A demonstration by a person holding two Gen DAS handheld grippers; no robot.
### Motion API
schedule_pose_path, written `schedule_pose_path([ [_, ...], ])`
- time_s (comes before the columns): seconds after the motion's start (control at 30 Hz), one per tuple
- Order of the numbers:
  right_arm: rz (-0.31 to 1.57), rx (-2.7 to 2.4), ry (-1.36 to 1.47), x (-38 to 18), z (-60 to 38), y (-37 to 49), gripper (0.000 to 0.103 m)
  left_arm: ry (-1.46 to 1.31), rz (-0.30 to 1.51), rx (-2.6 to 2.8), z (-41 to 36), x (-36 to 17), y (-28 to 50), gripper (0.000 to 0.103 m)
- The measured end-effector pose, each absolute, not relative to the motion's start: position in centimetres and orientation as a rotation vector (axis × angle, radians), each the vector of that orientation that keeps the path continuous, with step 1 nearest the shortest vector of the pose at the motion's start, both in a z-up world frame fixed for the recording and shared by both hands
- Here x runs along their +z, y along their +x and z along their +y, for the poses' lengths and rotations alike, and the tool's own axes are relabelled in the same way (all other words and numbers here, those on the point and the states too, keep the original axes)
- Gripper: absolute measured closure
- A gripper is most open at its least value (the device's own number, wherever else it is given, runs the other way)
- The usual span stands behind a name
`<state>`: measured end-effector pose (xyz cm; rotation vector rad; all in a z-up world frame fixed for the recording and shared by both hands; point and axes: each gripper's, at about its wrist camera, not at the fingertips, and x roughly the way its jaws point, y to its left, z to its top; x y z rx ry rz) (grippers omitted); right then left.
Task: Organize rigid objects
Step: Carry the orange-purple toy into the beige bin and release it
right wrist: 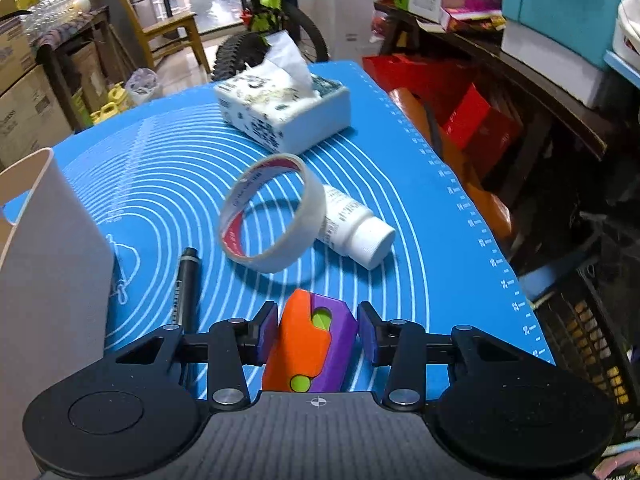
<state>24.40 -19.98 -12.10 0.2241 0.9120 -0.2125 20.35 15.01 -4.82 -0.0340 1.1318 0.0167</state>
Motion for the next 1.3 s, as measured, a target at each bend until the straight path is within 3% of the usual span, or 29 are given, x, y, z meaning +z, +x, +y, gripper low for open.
schedule_pose_path([
  [0.47, 0.747, -0.160, 0.050, -9.4, -17.9, 22.4, 0.054, -0.034, 1.132, 0.017, 15.0, -4.8, 20.3, 0.097],
  [0.9, 0.523, -0.048, 0.048, -2.8, -14.9, 20.8, 0.054, -0.035, 1.133, 0.018, 15.0, -4.9, 20.4, 0.098],
  [1.3, 0.514, 0.175, 0.022, -0.4, -7.0, 21.2, 0.054, -0.038, 1.135, 0.020, 14.9, -4.8, 20.4, 0.098],
])
